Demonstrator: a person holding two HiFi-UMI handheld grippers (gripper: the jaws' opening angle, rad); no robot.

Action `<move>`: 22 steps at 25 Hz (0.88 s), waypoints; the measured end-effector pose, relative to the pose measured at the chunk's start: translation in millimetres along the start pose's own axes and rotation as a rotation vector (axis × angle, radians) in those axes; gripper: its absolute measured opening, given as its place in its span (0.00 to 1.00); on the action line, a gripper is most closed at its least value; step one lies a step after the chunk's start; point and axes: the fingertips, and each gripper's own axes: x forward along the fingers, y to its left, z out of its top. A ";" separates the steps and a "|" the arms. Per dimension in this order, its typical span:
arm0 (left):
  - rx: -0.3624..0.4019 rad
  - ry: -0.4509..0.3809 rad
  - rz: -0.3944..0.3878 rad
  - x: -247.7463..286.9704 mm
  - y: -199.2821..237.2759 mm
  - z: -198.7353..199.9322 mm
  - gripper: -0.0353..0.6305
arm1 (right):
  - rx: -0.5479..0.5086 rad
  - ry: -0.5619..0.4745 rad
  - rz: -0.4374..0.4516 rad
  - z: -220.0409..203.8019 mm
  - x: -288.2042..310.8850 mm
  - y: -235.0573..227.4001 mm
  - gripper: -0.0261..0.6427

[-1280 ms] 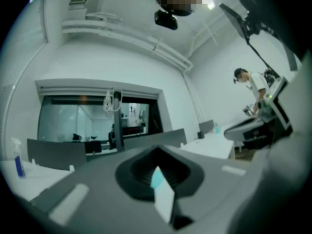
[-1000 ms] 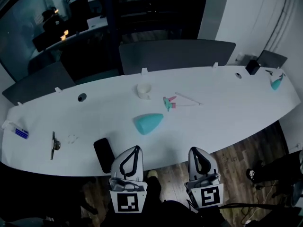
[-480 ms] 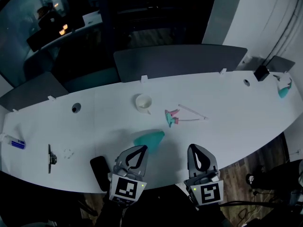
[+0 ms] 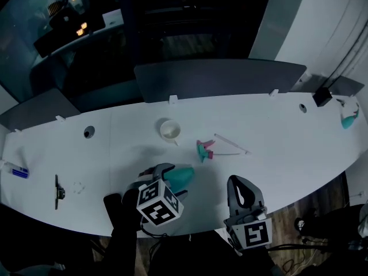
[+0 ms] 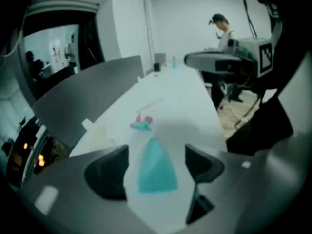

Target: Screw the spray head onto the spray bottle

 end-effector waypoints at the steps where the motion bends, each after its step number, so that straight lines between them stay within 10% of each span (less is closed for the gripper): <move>1: 0.037 0.065 -0.030 6.4 -1.2 -3.3 0.61 | 0.000 0.001 0.002 -1.0 0.9 -1.5 0.05; 9: 0.220 0.430 -0.238 49.4 -15.8 -28.8 0.77 | 0.015 -0.002 -0.015 -2.3 4.5 -14.7 0.05; 22: 0.202 0.651 -0.402 71.5 -14.8 -79.2 0.77 | 0.005 -0.008 -0.024 3.3 7.7 -13.3 0.05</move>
